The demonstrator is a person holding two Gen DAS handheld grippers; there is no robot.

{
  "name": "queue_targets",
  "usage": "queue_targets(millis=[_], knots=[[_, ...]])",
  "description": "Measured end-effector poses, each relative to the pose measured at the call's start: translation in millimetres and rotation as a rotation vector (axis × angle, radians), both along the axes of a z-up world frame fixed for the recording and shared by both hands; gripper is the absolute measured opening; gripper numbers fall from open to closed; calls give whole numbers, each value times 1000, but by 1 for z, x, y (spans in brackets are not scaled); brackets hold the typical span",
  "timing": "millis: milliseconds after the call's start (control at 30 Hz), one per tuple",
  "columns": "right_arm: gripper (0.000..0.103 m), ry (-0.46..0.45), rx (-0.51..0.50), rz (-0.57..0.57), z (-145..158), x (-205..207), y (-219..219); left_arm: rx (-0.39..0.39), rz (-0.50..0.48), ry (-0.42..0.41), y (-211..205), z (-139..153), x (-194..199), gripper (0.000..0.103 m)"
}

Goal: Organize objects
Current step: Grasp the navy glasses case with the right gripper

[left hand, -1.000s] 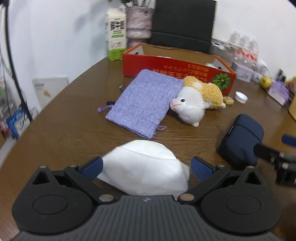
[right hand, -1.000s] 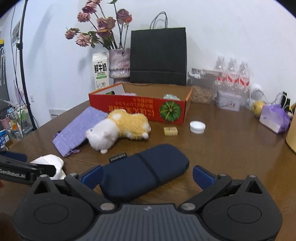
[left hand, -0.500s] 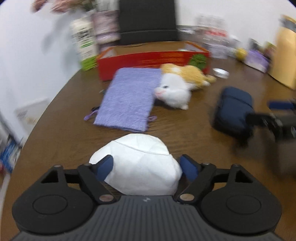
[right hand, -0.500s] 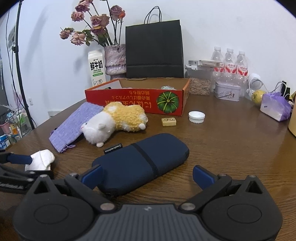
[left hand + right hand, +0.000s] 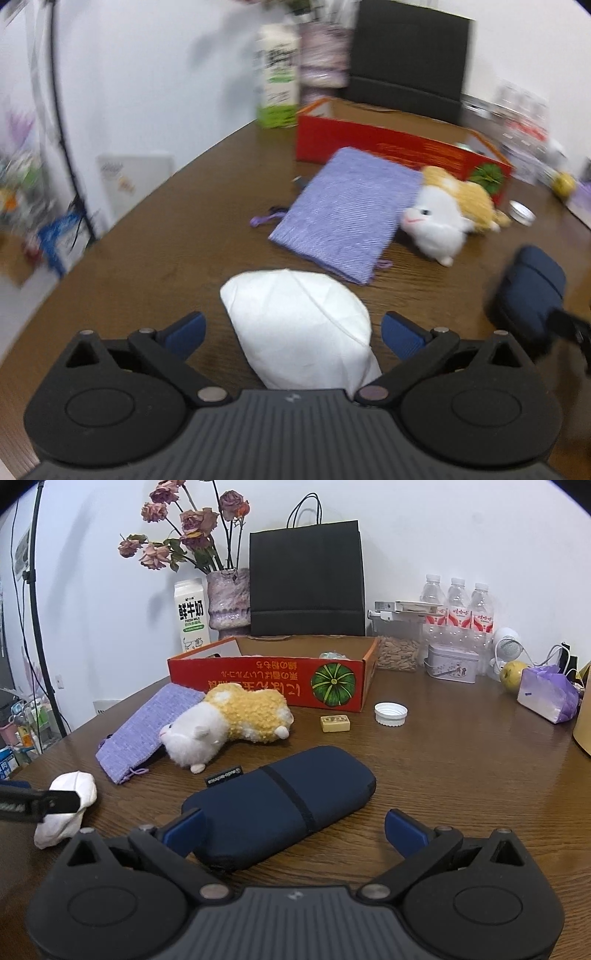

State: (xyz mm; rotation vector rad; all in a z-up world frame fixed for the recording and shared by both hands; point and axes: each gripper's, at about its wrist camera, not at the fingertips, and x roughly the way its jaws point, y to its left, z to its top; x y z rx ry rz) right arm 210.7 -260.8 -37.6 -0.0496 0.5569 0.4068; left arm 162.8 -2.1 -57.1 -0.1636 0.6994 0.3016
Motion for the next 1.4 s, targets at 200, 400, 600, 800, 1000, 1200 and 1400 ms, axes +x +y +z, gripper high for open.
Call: queue_targets(millis=[200,400,600,800,1000,1200,1400], knots=[[103,4,-6,-9,0,1,0,4,-23,-7,-3,-8,2,100],[103,41,28,-27,1,10,1,67,-165,-7,9,-7,-4,80],[103,81,37,-93,11,36,17,69,-208,-21,21,-11,1,87],[103,116,-50,-125,2,55,48,54,-226,-14,22,-13,6,100],[95,133,-110,0,-9,47,54,32,-233,-24,26,-13,4,99],[77,114,-123,93,-3,24,34,36,-245,-36,24,-12,1,90],[74,115,-138,156,0,4,18,76,-310,-40,17,-12,-8,85]])
